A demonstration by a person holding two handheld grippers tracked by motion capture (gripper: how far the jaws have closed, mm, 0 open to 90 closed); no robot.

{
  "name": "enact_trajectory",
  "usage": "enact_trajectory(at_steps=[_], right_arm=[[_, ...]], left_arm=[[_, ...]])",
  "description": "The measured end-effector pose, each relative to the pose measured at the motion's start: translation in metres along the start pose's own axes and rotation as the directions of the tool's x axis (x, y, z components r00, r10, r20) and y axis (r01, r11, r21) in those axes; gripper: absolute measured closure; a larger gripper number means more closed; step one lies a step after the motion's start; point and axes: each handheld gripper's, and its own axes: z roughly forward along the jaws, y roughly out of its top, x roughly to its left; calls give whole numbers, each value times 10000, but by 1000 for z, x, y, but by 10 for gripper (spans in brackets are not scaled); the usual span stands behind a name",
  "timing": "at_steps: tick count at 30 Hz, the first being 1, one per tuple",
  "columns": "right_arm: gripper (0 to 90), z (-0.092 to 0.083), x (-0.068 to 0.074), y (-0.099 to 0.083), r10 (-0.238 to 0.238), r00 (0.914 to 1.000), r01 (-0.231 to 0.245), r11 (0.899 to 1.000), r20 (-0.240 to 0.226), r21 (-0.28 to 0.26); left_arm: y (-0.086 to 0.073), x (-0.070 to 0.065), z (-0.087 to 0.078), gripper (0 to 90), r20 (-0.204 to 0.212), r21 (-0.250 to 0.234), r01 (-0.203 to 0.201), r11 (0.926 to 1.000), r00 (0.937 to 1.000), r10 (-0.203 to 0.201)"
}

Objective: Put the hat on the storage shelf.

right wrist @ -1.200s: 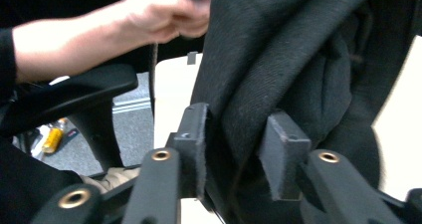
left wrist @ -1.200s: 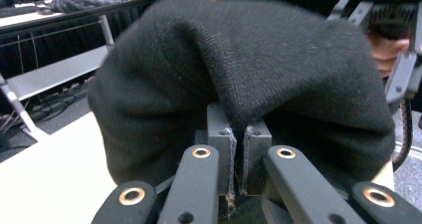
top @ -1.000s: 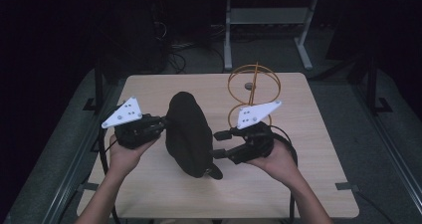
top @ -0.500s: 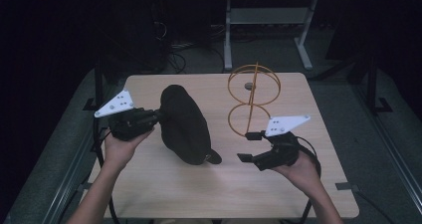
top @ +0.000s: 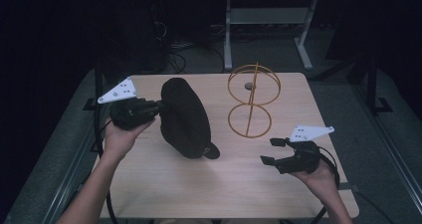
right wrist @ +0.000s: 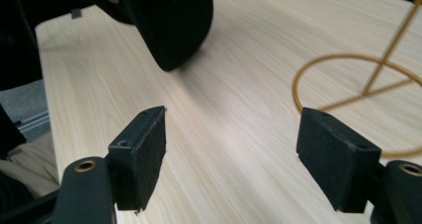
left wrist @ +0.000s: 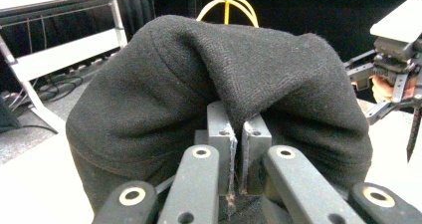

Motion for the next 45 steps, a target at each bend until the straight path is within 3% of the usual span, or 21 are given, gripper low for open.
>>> enact_trajectory(at_steps=[9,20,30,45], right_arm=[[273,-9,-11,-18,312,9984,-317,9994,469,114],[270,-15,-25,-35,671,9955,-678,9976,665,96],[262,-22,-33,-43,729,9912,-739,9972,1103,52],[258,-30,-39,-50,877,9874,-870,9961,1314,-110]], left_arm=[[16,6,3,868,74,60,-7,10000,10000,6],[35,14,12,868,146,113,19,9999,9999,-21],[55,17,26,867,258,82,-79,9999,9996,77],[87,17,49,868,535,128,-348,9993,9980,341]])
